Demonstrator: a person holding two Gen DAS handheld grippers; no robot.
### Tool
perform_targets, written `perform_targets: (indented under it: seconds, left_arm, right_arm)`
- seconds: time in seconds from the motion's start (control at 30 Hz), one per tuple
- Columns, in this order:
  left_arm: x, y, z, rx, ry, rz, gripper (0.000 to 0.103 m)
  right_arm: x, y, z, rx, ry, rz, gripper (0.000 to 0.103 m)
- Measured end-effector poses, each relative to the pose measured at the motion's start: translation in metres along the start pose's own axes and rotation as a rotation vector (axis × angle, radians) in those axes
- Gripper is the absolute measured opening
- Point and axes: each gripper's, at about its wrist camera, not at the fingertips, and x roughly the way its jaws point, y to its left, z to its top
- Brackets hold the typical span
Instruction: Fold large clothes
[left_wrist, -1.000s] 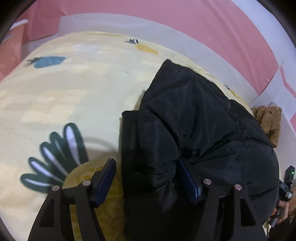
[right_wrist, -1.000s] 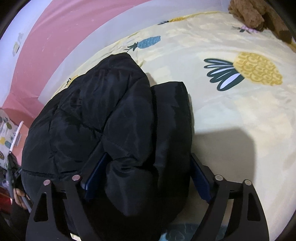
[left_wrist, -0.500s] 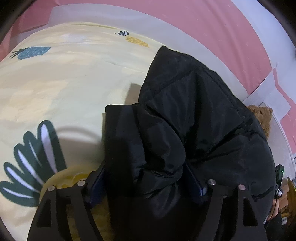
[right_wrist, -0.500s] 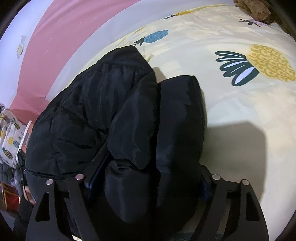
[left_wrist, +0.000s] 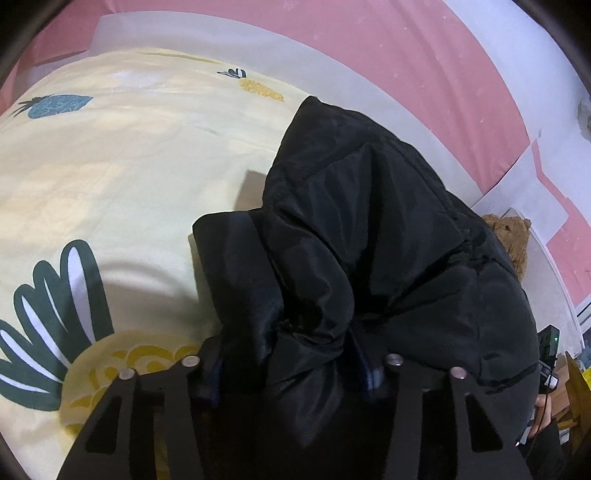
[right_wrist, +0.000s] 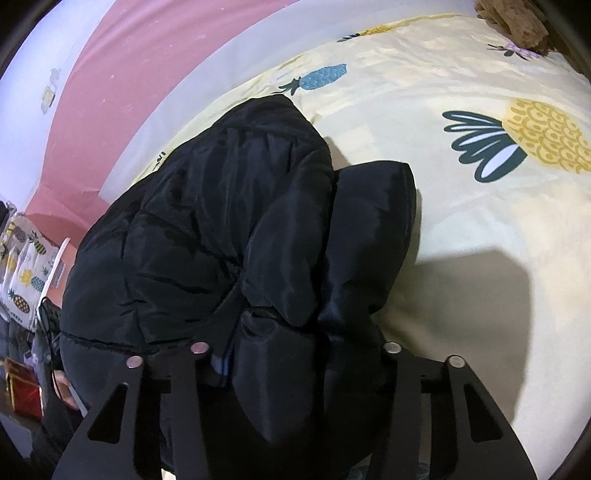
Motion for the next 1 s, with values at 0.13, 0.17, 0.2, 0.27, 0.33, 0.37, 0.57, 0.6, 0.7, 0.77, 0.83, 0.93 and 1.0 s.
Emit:
perform_targets:
  seconds: [0.13,0.17,0.2,0.27,0.33,0.37,0.57,0.6,0.7,0.77,0.83,0.93,1.0]
  left_arm:
    - [-0.013,-0.007,0.002,0.018,-0.015,0.026,0.032]
    - [-0.018,-0.011,0.003,0.024,-0.023,0.041,0.028]
    - [-0.021,-0.014,0.003,0.030,-0.028,0.051,0.027]
    - [-0.032,-0.021,0.005,0.043,-0.042,0.075,0.023]
    - [-0.044,-0.028,0.008,0.048,-0.061,0.085,0.021]
    - [-0.050,-0.031,0.008,0.051,-0.069,0.082,0.021]
    - [-0.094,-0.050,0.014,0.083,-0.128,0.059,0.020]
    - [-0.100,-0.052,0.015,0.089,-0.136,0.057,0.020]
    - [-0.116,-0.050,0.017,0.094,-0.157,0.054,0.019]
    - [-0.123,-0.050,0.022,0.092,-0.170,0.051,0.019]
    - [-0.129,-0.046,0.029,0.089,-0.187,0.053,0.019]
    - [-0.136,-0.044,0.042,0.089,-0.211,0.063,0.019]
    - [-0.141,-0.042,0.049,0.087,-0.228,0.071,0.019]
  right_arm:
    - [-0.012,0.008,0.002,-0.022,-0.014,-0.014,0.031]
    - [-0.017,0.011,0.003,-0.030,-0.023,-0.020,0.029]
    - [-0.022,0.014,0.004,-0.037,-0.032,-0.023,0.028]
    - [-0.034,0.019,0.007,-0.039,-0.058,-0.019,0.025]
    - [-0.049,0.026,0.008,-0.049,-0.084,-0.013,0.024]
    - [-0.055,0.027,0.008,-0.054,-0.092,-0.010,0.024]
    - [-0.082,0.039,0.009,-0.073,-0.130,0.010,0.024]
    - [-0.085,0.042,0.009,-0.074,-0.134,0.012,0.024]
    - [-0.086,0.047,0.011,-0.078,-0.146,0.023,0.024]
    - [-0.087,0.055,0.014,-0.083,-0.156,0.035,0.024]
    - [-0.084,0.062,0.019,-0.089,-0.164,0.048,0.024]
    - [-0.076,0.075,0.028,-0.098,-0.174,0.069,0.024]
    - [-0.069,0.085,0.034,-0.105,-0.176,0.085,0.024]
